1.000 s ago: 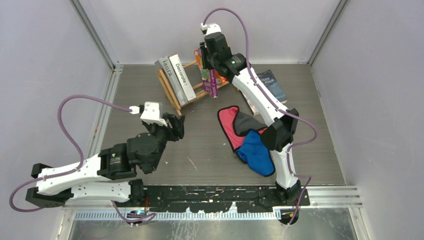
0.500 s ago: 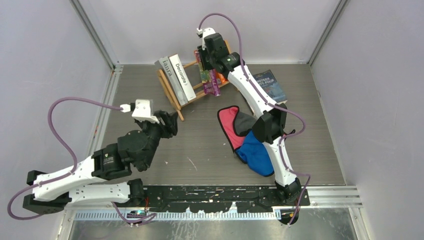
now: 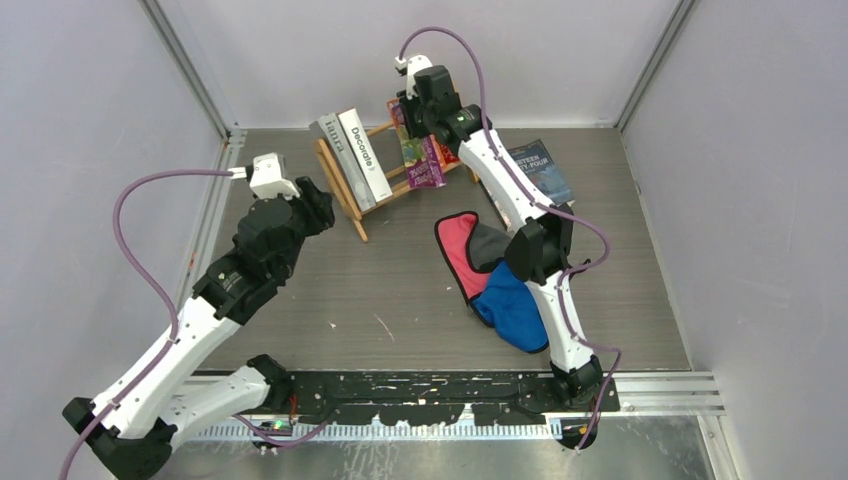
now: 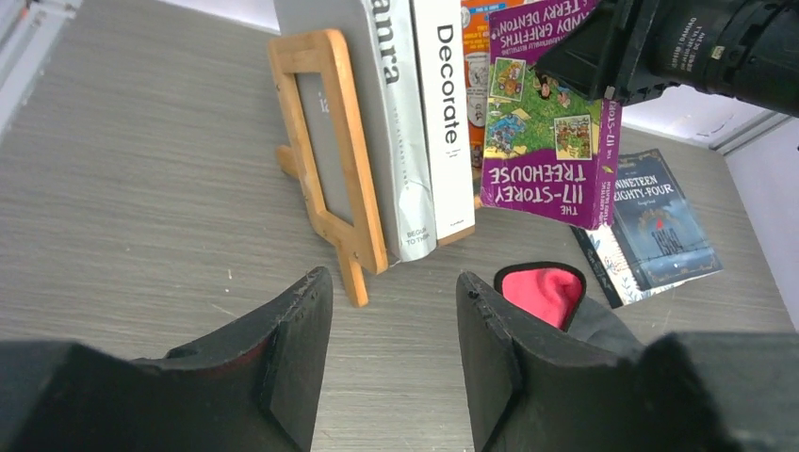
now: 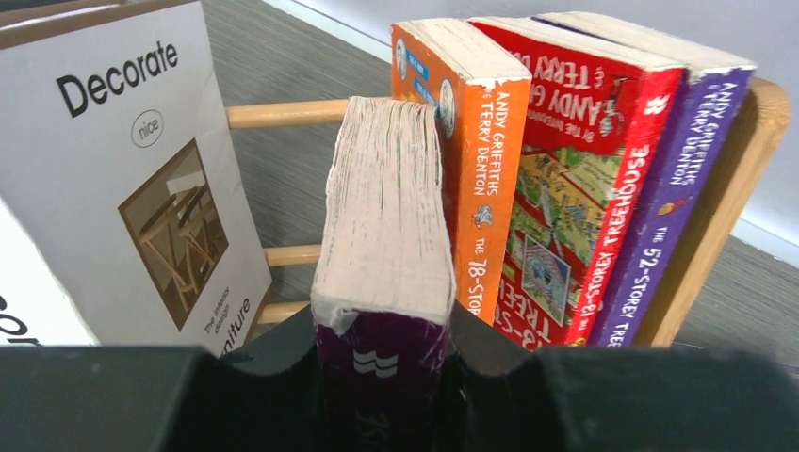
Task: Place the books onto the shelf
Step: Place the book on the shelf.
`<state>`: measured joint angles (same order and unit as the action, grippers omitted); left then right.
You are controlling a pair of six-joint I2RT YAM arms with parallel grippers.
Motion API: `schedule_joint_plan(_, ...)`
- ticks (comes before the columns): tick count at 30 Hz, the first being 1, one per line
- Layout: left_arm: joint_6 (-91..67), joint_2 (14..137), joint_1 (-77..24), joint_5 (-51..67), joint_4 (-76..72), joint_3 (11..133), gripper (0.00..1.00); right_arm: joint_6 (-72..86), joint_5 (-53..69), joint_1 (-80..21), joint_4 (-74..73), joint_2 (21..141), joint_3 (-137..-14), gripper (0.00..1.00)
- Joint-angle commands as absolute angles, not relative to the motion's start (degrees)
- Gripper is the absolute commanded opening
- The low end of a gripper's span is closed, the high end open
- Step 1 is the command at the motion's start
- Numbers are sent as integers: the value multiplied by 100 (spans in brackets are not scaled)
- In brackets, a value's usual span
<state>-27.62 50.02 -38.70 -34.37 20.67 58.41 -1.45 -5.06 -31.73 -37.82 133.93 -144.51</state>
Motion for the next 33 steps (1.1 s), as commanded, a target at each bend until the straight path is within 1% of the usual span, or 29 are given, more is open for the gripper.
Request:
schedule_joint_plan(1, -3282, 4951, -3442, -2519, 2065, 5751, 51, -244, -457, -3404, -2892, 12743, -14261, 1)
schedule_joint_plan(8, -3479, 4829, -3322, -2456, 2098, 5578, 50, -342, -574, -3598, -2970, 12604, -14361, 1)
schedule_joint_plan(15, -3526, 4827, -3306, -2400, 2083, 5564, 48, -434, -674, -3684, -2672, 12261, -13949, 1)
schedule_joint_plan(22, -3559, 4719, -3304, -2418, 2057, 5453, 47, -646, -743, -3691, -2495, 12481, -14251, 1)
schedule_joint_plan(26, -3568, 4776, -3304, -2415, 2050, 5425, 46, -809, -756, -3670, -2467, 12715, -14622, 1)
schedule_joint_plan(33, -3586, 4765, -3299, -2437, 2004, 5371, 45, -809, -510, -3554, -2302, 13168, -15012, 1)
